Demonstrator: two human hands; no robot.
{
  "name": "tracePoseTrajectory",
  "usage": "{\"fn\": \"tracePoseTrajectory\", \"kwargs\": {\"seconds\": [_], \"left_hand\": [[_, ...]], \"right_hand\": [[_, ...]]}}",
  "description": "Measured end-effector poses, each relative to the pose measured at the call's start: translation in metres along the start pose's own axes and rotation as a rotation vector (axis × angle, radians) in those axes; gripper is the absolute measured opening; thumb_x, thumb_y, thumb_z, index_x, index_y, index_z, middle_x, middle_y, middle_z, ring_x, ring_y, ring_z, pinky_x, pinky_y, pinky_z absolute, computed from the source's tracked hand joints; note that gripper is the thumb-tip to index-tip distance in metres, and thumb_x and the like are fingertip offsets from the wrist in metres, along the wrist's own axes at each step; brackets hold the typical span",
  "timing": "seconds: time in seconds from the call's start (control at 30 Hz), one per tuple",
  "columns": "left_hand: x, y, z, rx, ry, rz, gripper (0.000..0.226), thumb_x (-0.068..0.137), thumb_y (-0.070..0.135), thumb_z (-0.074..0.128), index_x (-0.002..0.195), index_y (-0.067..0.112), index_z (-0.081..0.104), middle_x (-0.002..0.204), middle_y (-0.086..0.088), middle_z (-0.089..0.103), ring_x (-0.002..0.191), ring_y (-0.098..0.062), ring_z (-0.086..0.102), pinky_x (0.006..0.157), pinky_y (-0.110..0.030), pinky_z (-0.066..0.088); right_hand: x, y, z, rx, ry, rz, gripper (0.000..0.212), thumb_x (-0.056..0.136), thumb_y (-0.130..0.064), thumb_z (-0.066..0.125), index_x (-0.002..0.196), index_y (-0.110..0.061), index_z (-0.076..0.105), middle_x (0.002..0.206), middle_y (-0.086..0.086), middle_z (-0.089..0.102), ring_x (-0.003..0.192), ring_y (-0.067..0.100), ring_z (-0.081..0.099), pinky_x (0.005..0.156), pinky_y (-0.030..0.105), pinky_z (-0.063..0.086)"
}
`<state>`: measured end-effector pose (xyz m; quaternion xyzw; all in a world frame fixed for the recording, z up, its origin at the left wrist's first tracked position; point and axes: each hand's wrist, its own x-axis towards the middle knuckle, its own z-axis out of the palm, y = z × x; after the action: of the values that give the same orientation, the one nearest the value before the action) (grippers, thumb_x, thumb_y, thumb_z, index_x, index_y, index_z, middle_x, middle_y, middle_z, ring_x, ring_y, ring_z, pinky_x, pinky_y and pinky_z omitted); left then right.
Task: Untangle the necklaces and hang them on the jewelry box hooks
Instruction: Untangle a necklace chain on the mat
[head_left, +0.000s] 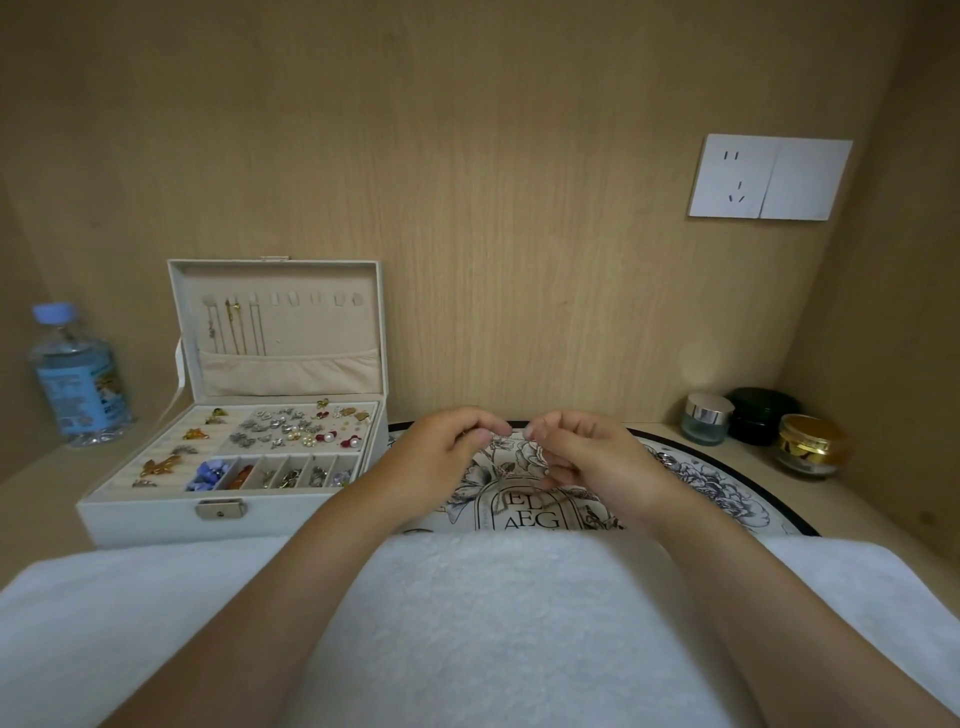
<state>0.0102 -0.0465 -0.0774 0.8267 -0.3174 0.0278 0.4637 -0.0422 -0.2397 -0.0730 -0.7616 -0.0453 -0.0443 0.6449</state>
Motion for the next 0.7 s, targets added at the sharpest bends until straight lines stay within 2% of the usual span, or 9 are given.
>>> {"fn": "tracePoseTrajectory", "kwargs": {"seconds": [0.07,0.1,0.17,0.23,0.3,0.4,0.5,0.6,0.7], "left_hand": [[0.0,-0.001,-0.004,0.089,-0.032,0.009,0.025,0.103,0.017,0.047,0.112,0.027,0.069,0.09,0.004,0.063,0.066,0.01,0.05,0.061,-0.008,0.037],[0.001,-0.003,-0.005,0.161,-0.048,0.027,0.025,0.103,0.018,0.047,0.111,0.028,0.069,0.093,0.004,0.062,0.076,0.008,0.052,0.067,-0.009,0.038],[0.004,-0.008,-0.004,0.302,-0.067,0.079,0.024,0.103,0.019,0.047,0.107,0.029,0.069,0.1,0.016,0.057,0.089,0.003,0.053,0.076,-0.009,0.037],[0.005,-0.009,0.0,0.353,-0.05,0.117,0.023,0.103,0.018,0.047,0.105,0.026,0.069,0.103,0.015,0.056,0.091,0.004,0.052,0.076,-0.005,0.035],[0.007,-0.009,0.006,0.321,-0.024,0.123,0.022,0.103,0.018,0.048,0.103,0.025,0.069,0.105,0.011,0.058,0.092,0.001,0.055,0.076,-0.006,0.037],[0.007,-0.01,0.011,0.307,-0.056,0.042,0.025,0.102,0.013,0.047,0.112,0.026,0.066,0.112,0.01,0.061,0.098,-0.006,0.06,0.084,-0.018,0.045],[0.002,-0.019,0.007,0.612,-0.231,-0.065,0.044,0.092,-0.001,0.048,0.126,0.023,0.06,0.124,0.005,0.058,0.115,-0.014,0.057,0.098,-0.031,0.048],[0.001,-0.022,0.005,0.898,-0.327,-0.153,0.03,0.089,0.007,0.054,0.114,0.015,0.068,0.115,-0.004,0.064,0.103,-0.022,0.062,0.09,-0.036,0.054],[0.006,-0.021,0.004,0.989,-0.312,-0.164,0.017,0.094,0.017,0.053,0.099,0.014,0.069,0.094,-0.001,0.062,0.096,-0.025,0.064,0.085,-0.035,0.054]], "right_hand": [[0.0,0.002,-0.003,-0.104,0.0,0.004,0.014,0.095,-0.015,0.066,0.107,-0.013,0.069,0.064,0.001,0.047,0.059,0.012,0.048,0.078,0.035,0.054],[-0.001,0.003,-0.003,-0.168,-0.002,0.003,0.013,0.092,-0.017,0.07,0.105,-0.018,0.072,0.069,0.004,0.052,0.065,0.014,0.052,0.077,0.033,0.052],[-0.002,0.003,-0.002,-0.267,0.009,-0.002,0.004,0.089,-0.022,0.073,0.088,-0.02,0.076,0.074,0.004,0.059,0.07,0.012,0.054,0.075,0.029,0.049],[-0.001,0.004,-0.004,-0.269,0.017,0.01,0.026,0.09,-0.024,0.069,0.065,-0.018,0.069,0.062,-0.002,0.056,0.06,0.011,0.048,0.068,0.029,0.042],[0.001,0.003,-0.005,-0.134,0.007,0.041,0.038,0.093,-0.023,0.061,0.056,-0.019,0.053,0.057,0.0,0.047,0.059,0.019,0.04,0.068,0.034,0.036],[0.003,0.005,-0.009,0.161,0.011,0.128,0.033,0.096,-0.016,0.052,0.063,-0.013,0.049,0.062,0.007,0.052,0.064,0.021,0.049,0.072,0.032,0.046],[0.005,0.008,-0.015,0.335,0.051,0.166,0.029,0.099,-0.017,0.05,0.071,-0.011,0.057,0.064,0.007,0.059,0.066,0.022,0.054,0.073,0.035,0.048],[0.006,0.007,-0.024,0.527,0.054,0.185,0.024,0.1,-0.017,0.047,0.087,-0.007,0.064,0.069,0.005,0.062,0.064,0.019,0.055,0.071,0.035,0.049],[0.007,0.009,-0.029,0.676,0.053,0.167,0.029,0.097,-0.008,0.04,0.113,0.002,0.063,0.072,0.005,0.064,0.058,0.015,0.051,0.066,0.033,0.053]]}}
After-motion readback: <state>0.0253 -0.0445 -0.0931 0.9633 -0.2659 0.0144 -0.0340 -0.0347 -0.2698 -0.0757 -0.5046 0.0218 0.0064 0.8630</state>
